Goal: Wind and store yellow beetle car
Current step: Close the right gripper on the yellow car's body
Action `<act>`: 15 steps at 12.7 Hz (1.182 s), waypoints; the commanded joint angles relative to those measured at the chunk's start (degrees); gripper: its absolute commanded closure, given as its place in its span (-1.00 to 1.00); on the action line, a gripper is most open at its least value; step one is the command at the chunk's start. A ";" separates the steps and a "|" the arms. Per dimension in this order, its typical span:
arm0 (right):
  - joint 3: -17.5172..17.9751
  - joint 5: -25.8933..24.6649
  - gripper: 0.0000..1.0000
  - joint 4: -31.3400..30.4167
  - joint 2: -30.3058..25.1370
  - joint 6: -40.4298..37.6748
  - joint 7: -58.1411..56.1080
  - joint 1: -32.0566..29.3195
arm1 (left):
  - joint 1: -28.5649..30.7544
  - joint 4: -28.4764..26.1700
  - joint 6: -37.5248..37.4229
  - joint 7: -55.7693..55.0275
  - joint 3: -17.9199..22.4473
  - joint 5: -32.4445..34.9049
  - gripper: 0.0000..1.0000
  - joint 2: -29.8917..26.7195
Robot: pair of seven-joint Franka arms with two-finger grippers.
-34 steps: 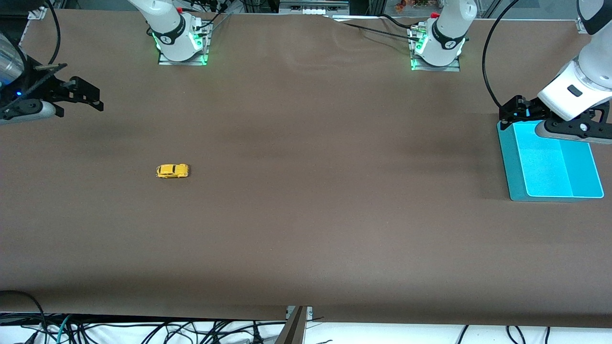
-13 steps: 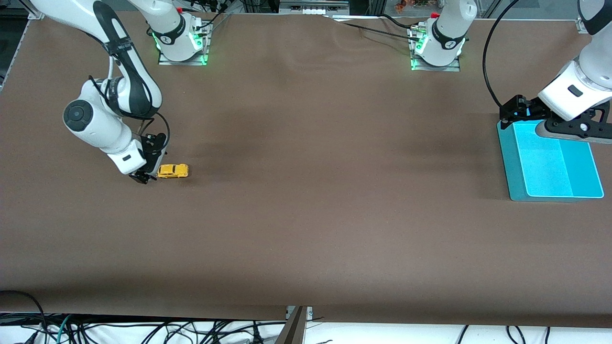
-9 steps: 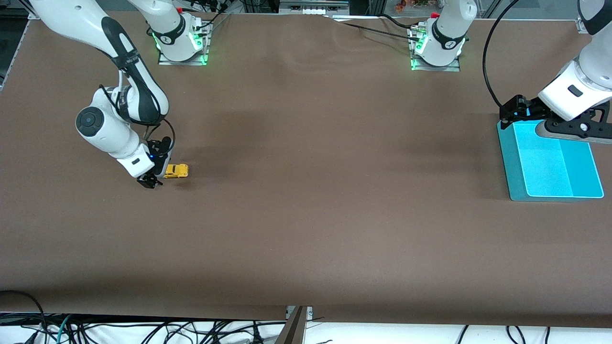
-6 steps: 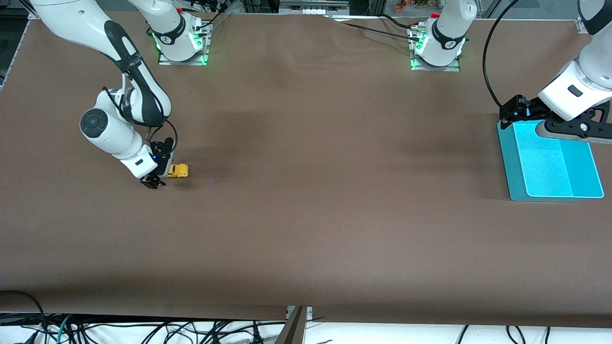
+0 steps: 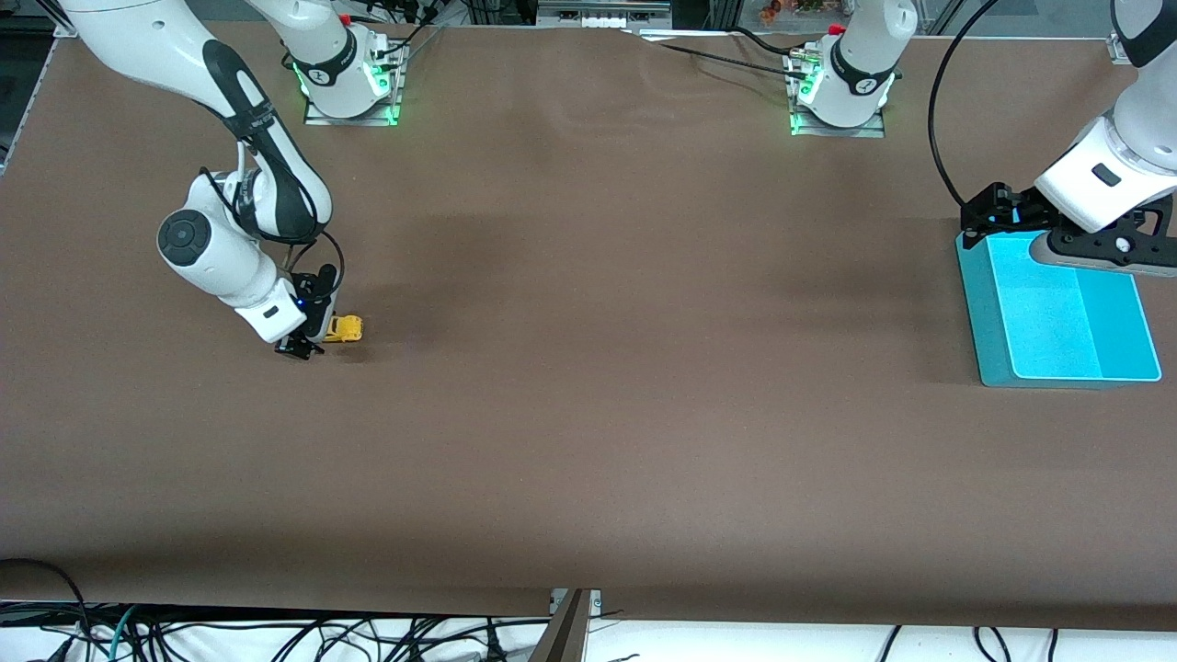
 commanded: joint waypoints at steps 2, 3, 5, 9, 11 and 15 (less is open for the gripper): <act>0.36 0.37 -0.46 -2.12 -0.09 2.69 -0.77 -0.17 | 0.11 1.56 -1.09 0.32 -0.04 -0.11 -1.00 0.69; 0.28 0.37 -0.28 -2.12 -0.09 2.70 -0.77 -0.17 | 0.11 1.56 -1.09 0.32 -0.04 -0.11 -1.00 0.69; 0.80 0.37 0.04 -2.30 -0.09 2.70 -0.69 -0.17 | 0.11 1.56 -1.09 0.32 -0.04 -0.11 -1.00 0.69; 1.68 0.37 0.39 -2.38 0.00 2.52 -0.77 -0.17 | 0.11 1.56 -1.09 0.32 -0.04 -0.11 -1.00 0.69; 1.86 0.37 0.39 -2.38 0.35 2.70 -1.56 -0.17 | 0.11 1.56 -1.09 0.32 -0.04 -0.02 -1.00 0.69; 1.95 0.37 0.39 -2.21 0.52 2.78 -5.07 -0.17 | 0.20 1.56 -1.09 0.40 0.05 -0.02 -1.00 0.69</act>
